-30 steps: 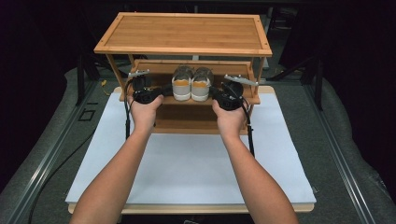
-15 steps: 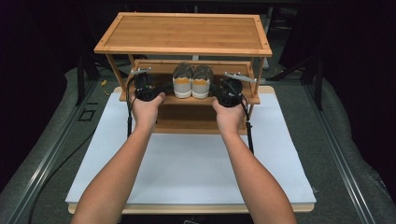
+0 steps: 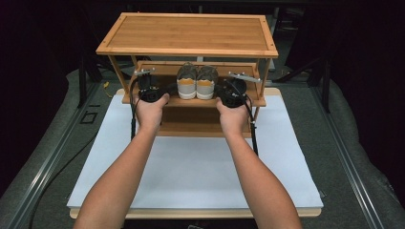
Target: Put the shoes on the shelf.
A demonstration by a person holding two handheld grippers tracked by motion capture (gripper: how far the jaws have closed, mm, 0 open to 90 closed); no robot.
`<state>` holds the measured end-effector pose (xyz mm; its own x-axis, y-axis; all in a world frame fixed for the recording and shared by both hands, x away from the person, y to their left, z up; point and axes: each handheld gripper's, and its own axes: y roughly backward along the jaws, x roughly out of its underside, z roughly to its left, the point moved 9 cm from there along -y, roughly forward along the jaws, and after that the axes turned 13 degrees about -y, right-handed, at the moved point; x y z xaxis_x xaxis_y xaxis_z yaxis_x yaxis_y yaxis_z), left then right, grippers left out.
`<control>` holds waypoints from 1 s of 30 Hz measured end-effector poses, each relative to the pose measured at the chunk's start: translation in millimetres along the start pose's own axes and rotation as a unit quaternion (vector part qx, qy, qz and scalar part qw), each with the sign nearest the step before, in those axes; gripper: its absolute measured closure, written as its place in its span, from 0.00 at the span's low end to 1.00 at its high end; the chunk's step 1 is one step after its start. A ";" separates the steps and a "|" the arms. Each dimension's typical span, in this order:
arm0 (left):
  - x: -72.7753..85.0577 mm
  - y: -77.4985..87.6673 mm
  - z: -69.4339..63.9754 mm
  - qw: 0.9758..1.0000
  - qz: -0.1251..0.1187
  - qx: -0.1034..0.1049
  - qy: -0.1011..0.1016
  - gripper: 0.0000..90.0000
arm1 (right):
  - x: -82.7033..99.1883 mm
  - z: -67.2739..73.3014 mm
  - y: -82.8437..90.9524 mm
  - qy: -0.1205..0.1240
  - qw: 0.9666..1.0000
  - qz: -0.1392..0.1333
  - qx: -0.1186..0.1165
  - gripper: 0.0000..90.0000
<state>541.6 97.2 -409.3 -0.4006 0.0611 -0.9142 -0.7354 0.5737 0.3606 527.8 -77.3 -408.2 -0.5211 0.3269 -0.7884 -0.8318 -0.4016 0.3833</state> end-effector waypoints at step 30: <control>0.2 -1.8 -0.4 1.000 0.000 -0.003 -0.007 0.96 | -2.0 -4.5 -5.5 0.000 1.000 -0.013 0.001 0.98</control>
<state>542.7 95.8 -410.1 -0.3933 0.0719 -0.9166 -0.7386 0.5689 0.3616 534.3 -79.6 -410.9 -0.4995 0.3375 -0.7979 -0.8452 -0.3918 0.3635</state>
